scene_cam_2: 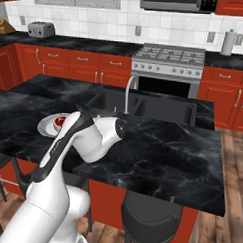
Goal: Retrieve the shaker from the cabinet and place it next the steak on a plate on the dining table.
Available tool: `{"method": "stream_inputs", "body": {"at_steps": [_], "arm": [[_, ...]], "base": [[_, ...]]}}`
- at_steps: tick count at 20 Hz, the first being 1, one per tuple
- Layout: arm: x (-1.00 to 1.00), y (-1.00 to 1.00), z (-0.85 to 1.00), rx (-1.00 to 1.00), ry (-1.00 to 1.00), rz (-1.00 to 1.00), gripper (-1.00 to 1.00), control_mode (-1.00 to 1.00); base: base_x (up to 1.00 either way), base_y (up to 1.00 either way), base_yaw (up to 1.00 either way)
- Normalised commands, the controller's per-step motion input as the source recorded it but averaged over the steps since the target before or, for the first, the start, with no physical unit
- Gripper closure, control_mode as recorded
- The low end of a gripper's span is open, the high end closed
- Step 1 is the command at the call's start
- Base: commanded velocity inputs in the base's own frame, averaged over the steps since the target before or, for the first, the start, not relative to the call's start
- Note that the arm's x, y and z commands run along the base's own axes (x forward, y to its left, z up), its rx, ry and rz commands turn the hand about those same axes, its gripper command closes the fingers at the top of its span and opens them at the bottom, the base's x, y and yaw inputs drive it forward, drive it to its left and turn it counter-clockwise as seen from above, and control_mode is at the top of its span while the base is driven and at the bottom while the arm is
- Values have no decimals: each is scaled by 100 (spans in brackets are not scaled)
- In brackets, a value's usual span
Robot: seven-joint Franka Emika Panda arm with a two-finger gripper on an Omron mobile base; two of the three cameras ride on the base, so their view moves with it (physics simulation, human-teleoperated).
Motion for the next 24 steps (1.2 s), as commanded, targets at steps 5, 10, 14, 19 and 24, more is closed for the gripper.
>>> {"method": "stream_inputs", "body": {"at_steps": [5, 10, 14, 19, 24], "arm": [[13, 0, -9, 1, 0, 5, 100, -100], [17, 0, -12, 0, 0, 5, 100, -100], [19, 0, -13, 0, 0, 3, 100, -100], [24, 0, -23, 0, 0, 1, 100, -100], [26, 1, -27, 0, 0, 0, 100, -100]], "base": [[0, 0, 0], [0, 0, 0], [0, 0, 0], [0, 0, 0], [0, 0, 0]]}}
